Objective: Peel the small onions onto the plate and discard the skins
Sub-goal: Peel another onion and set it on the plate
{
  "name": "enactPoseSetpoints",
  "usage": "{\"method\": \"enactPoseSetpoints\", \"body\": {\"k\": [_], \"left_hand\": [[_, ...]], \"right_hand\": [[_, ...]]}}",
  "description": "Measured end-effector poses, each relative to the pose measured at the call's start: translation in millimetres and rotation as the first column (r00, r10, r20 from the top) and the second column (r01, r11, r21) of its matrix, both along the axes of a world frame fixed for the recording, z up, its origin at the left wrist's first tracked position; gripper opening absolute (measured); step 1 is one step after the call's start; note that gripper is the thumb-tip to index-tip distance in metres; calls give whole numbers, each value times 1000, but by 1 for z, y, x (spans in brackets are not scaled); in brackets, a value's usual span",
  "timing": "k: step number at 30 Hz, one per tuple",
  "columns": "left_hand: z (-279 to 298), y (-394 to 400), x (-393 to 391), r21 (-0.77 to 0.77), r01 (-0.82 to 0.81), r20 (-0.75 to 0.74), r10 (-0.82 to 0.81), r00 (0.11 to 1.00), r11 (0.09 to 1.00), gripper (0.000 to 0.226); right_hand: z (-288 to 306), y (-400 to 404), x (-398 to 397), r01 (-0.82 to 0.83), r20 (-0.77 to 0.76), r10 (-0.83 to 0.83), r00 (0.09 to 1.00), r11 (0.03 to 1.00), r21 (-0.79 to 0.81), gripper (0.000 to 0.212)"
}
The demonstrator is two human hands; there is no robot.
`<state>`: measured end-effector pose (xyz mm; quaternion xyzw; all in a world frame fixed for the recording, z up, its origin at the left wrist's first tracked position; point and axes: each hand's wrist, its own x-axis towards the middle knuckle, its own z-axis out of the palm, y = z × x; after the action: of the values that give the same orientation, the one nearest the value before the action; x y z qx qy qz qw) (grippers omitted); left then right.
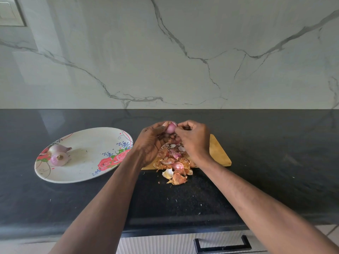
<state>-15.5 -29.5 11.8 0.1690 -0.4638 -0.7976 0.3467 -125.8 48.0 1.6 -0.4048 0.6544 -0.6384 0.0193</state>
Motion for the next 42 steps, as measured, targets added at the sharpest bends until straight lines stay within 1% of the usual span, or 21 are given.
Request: {"method": "enactPoseSetpoints", "body": {"k": [3, 6, 8, 11, 12, 15, 19, 22, 26, 27, 29, 30, 32, 34, 37, 40, 42], "left_hand": [[-3, -5, -1, 55, -1, 1, 1, 1000, 998, 17], [-4, -6, -3, 103, -8, 21, 6, 1000, 995, 19], [-3, -6, -3, 91, -1, 39, -3, 999, 996, 19], [-2, -5, 0, 15, 11, 73, -12, 997, 1000, 16], [-2, -5, 0, 11, 9, 75, -10, 997, 1000, 16], [-2, -5, 0, 65, 4, 70, -9, 997, 998, 17], [-4, -11, -2, 105, 9, 60, -15, 998, 994, 17], [-5, -13, -2, 145, -6, 32, 1, 999, 989, 16], [-5, -14, -1, 144, -6, 22, 2, 1000, 990, 14], [-5, -14, -1, 147, -10, 25, 6, 1000, 989, 14], [-7, -16, -1, 159, -27, 22, 24, 999, 987, 15], [-8, -17, -1, 165, -43, 14, 41, 999, 985, 18], [-9, -22, -1, 177, -90, -4, 92, 996, 980, 24], [-10, -25, -1, 197, -135, -35, 145, 989, 971, 23], [-10, -30, 0, 214, -181, -64, 199, 978, 960, 20], [-10, -29, 1, 138, -150, -41, 157, 987, 979, 15], [-11, -26, 1, 81, -120, 1, 120, 993, 989, 16]], "right_hand": [[2, 0, -3, -31, 90, 30, 995, 1000, 4, 8], [2, 0, -5, -47, 149, 45, 988, 999, 9, 4], [2, 0, -6, -54, 156, 51, 986, 998, 18, 3], [3, 1, -7, -88, 160, 85, 983, 996, 8, 5], [5, 1, -6, -103, 171, 101, 980, 995, 3, 7], [7, 1, -5, -136, 244, 138, 960, 990, -25, 14], [8, 1, -6, -159, 383, 179, 906, 984, -83, 9], [8, 1, -8, -153, 415, 162, 895, 987, -56, 11], [5, 0, -8, -144, 319, 121, 940, 988, 48, 14], [3, 0, -8, -122, 248, 97, 964, 989, 85, 14], [1, -1, -7, -45, 41, 38, 998, 985, 164, 14], [-1, -2, -6, -10, -47, 19, 999, 983, 185, 14], [-6, -5, -5, 42, -153, -10, 988, 978, 206, 16], [-10, -7, -8, 74, -194, -29, 981, 972, 225, 17], [-12, -6, -11, 54, -248, 8, 969, 969, 243, 8], [-10, -5, -8, 37, -342, 61, 938, 962, 272, 8], [-7, -4, -7, 15, -305, 64, 950, 968, 250, 13]]}}
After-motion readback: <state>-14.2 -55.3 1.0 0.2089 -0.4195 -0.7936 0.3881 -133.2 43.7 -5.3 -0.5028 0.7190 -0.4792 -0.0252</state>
